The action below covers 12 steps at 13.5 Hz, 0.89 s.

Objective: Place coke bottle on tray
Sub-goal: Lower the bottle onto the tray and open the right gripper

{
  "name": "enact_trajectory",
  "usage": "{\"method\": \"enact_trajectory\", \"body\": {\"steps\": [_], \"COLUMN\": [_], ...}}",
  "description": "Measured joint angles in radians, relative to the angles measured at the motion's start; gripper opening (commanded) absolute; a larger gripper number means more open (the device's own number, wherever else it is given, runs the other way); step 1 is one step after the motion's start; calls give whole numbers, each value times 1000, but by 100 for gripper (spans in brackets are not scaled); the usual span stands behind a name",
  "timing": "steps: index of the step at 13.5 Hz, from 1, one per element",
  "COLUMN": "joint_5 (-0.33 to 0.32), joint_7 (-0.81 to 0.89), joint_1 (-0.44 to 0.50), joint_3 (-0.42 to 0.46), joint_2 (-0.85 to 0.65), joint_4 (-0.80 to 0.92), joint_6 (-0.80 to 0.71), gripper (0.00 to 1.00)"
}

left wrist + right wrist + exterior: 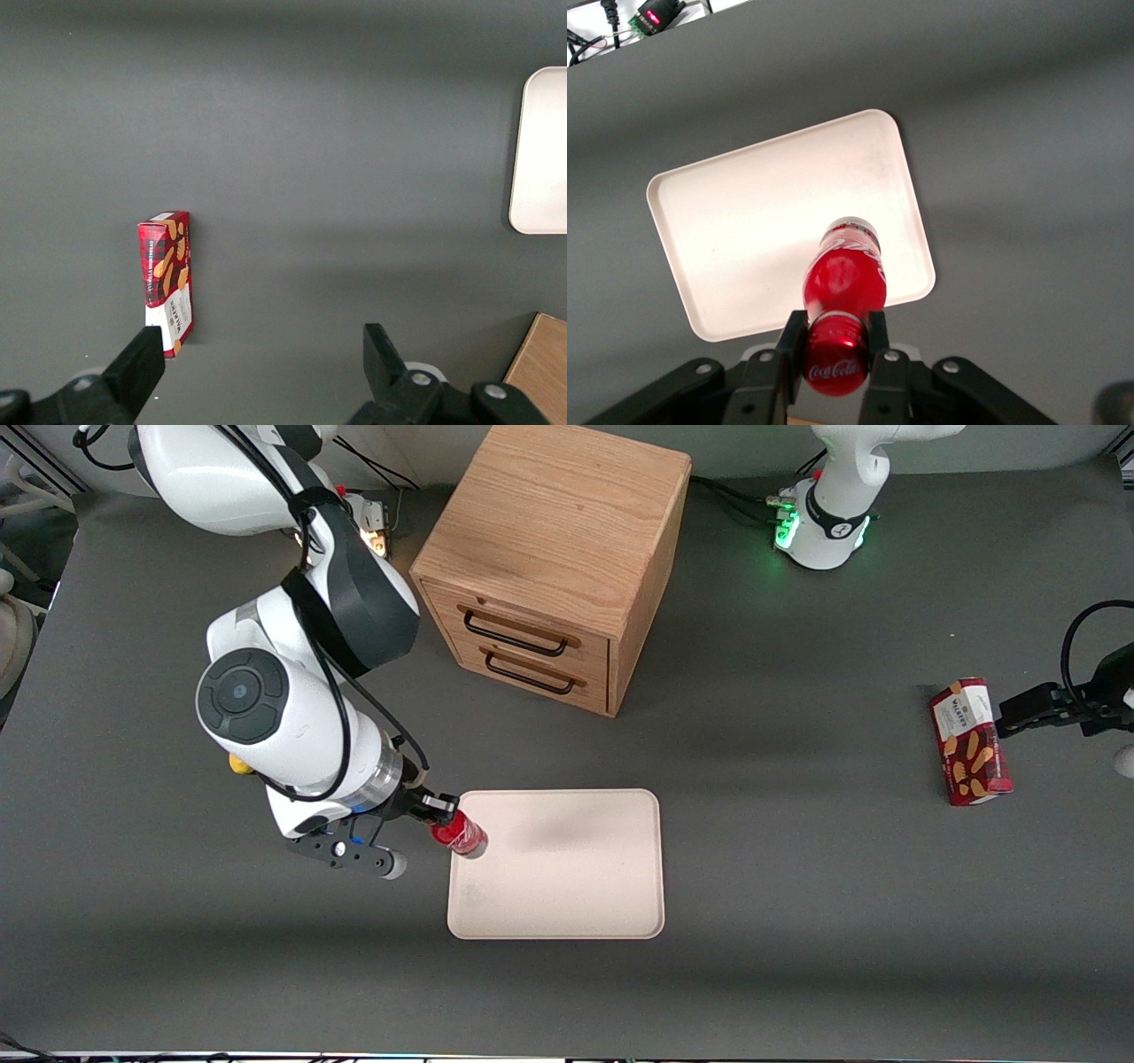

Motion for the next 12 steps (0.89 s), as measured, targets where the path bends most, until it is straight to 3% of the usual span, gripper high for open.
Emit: {"method": "enact_trajectory", "body": {"steps": [12], "joint_5": [-28], "joint_7": [0], "joint_1": [-2], "joint_3": [-20], "joint_2": [193], "joint_4": [-3], "joint_6": [133], "gripper": [0]}}
